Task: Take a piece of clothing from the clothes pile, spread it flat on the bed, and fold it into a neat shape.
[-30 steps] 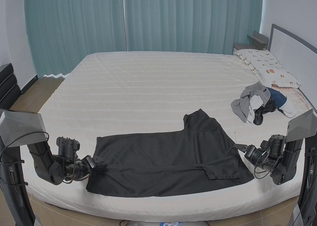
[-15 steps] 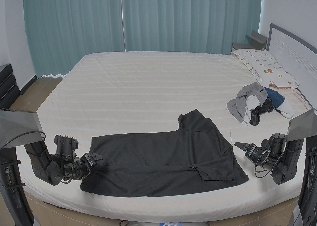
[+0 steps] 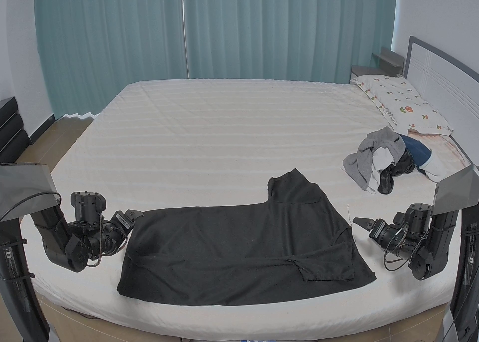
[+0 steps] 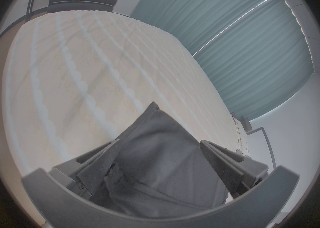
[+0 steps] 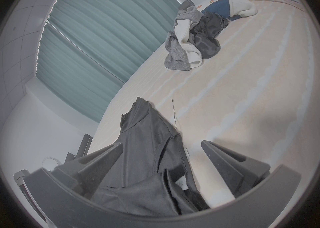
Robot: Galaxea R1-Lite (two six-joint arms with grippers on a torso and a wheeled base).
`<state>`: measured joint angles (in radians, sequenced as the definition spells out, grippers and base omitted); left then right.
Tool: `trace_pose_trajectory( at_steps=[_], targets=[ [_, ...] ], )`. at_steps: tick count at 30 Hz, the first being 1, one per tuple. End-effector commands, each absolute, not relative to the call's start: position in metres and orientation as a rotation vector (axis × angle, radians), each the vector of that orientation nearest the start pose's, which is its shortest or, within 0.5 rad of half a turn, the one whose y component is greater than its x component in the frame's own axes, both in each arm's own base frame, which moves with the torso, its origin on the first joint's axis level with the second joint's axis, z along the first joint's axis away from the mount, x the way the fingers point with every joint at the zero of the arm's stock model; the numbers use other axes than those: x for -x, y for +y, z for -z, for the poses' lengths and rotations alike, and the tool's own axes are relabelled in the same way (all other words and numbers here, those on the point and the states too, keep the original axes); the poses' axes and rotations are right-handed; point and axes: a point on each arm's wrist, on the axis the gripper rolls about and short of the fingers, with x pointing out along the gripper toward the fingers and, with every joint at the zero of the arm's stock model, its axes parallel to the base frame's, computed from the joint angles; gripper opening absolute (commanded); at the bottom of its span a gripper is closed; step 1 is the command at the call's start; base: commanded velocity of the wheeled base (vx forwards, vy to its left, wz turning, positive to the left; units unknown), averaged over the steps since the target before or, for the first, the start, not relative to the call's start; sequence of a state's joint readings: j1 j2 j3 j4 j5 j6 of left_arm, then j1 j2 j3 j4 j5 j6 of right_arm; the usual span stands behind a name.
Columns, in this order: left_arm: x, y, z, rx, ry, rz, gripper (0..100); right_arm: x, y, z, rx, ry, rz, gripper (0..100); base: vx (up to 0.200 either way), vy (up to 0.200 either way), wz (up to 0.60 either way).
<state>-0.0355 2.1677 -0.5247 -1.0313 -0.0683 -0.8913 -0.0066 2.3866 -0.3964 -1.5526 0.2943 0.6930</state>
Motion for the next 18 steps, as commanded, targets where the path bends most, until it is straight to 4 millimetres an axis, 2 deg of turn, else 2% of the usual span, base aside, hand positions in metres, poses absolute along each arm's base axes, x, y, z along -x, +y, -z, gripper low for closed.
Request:
trace_pose_trajectory(
  at_steps=[1,6,12,18],
  targets=[
    [-0.318,-0.010,-0.008,0.874,0.602,-0.185,100,-0.306,0.008,0.030,-0.744,0.528,-0.129,100,0.000,0.000,0.00],
    [-0.334,-0.008,-0.011,0.874,0.557,-0.181,100,-0.305,0.008,0.033,-0.746,0.543,-0.123,100,0.000,0.000,0.00],
    [-0.355,-0.003,0.000,0.871,0.540,-0.186,100,-0.304,0.008,0.036,-0.751,0.551,-0.122,100,0.000,0.000,0.00],
    [-0.379,0.007,0.015,0.791,0.520,-0.169,100,-0.306,0.008,0.039,-0.794,0.560,-0.109,100,0.000,0.000,0.00]
  ],
)
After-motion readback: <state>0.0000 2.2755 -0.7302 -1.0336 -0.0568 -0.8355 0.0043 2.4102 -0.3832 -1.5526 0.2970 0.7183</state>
